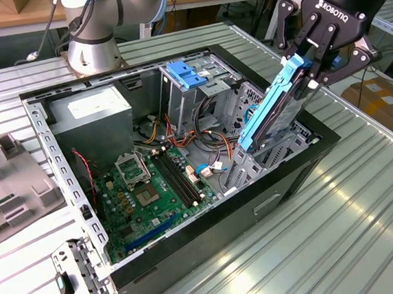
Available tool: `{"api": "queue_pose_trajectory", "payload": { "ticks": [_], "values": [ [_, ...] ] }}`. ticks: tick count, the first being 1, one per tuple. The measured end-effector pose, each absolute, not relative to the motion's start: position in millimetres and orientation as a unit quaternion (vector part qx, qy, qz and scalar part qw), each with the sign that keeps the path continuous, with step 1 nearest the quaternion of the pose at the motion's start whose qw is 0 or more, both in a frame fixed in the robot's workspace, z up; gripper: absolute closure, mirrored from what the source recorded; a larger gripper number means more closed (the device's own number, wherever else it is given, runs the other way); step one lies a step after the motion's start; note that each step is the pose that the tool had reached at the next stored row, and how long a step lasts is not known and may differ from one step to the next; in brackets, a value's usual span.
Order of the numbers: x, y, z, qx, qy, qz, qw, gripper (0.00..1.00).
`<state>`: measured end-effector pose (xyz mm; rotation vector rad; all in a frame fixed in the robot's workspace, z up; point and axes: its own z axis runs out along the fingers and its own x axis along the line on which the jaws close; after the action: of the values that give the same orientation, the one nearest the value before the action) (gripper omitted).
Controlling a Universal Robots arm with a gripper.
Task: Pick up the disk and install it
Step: 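Pick up the disk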
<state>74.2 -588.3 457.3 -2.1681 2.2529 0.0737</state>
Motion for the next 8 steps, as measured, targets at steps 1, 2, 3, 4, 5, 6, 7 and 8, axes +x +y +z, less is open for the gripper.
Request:
{"api": "queue_pose_trajectory", "payload": {
  "ticks": [1, 2, 3, 4, 5, 6, 7, 8],
  "values": [
    [69.7, -588.2, 457.3, -0.693, 0.721, 0.024, 0.007, 0.63],
    [69.1, -588.2, 457.3, -0.693, 0.721, 0.023, 0.007, 0.63],
    [69.2, -588.2, 457.3, -0.693, 0.721, 0.023, 0.007, 0.63],
    [69.2, -588.2, 458.0, -0.693, 0.721, 0.023, 0.007, 0.63],
    [69.2, -588.1, 458.8, -0.692, 0.721, 0.023, 0.007, 0.63],
    [69.2, -588.2, 459.5, -0.692, 0.721, 0.023, 0.007, 0.63],
    [69.1, -588.1, 460.6, -0.692, 0.721, 0.023, 0.007, 0.63],
    [69.1, -588.1, 461.4, -0.692, 0.722, 0.023, 0.007, 0.63]
  ]
}}
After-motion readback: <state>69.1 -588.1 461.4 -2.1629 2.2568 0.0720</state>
